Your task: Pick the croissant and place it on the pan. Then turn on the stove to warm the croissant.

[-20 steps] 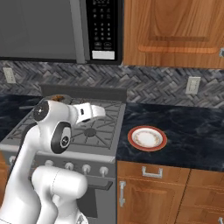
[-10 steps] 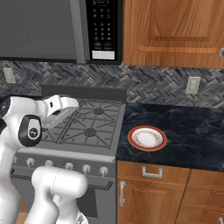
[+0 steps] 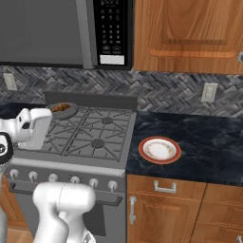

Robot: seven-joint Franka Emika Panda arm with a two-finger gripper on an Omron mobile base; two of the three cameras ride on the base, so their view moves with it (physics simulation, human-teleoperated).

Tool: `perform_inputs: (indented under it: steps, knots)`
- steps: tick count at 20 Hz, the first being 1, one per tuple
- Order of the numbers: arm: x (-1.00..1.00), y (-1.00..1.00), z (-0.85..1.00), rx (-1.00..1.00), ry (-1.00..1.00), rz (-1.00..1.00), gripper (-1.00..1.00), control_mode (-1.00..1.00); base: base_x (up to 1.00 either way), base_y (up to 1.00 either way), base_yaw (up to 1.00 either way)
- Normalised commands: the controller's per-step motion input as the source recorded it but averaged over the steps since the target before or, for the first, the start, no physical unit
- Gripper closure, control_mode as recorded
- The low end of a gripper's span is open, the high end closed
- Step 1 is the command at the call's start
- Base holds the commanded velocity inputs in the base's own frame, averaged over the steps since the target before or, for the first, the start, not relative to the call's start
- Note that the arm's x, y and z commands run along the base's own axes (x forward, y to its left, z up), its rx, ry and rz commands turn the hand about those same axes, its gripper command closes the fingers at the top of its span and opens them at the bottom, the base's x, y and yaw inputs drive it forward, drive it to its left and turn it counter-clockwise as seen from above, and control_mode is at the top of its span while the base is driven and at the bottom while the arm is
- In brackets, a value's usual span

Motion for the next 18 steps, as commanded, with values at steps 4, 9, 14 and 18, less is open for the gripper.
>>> perform_inputs:
  steps: [4, 9, 14, 18]
  knots:
    - [-0.33, 0.32, -0.19, -0.32, 0.00, 0.00, -1.00, -1.00, 0.00, 0.00, 0.00]
    - [-0.35, 0.09, -0.13, -0.15, 0.01, 0.03, -1.00, -1.00, 0.00, 0.00, 0.00]
    - [-0.39, 0.02, -0.23, -0.09, 0.00, 0.11, -1.00, -1.00, 0.00, 0.00, 0.00]
    - [-0.25, 0.14, -0.34, -0.10, 0.00, 0.17, -1.00, -1.00, 0.00, 0.00, 0.00]
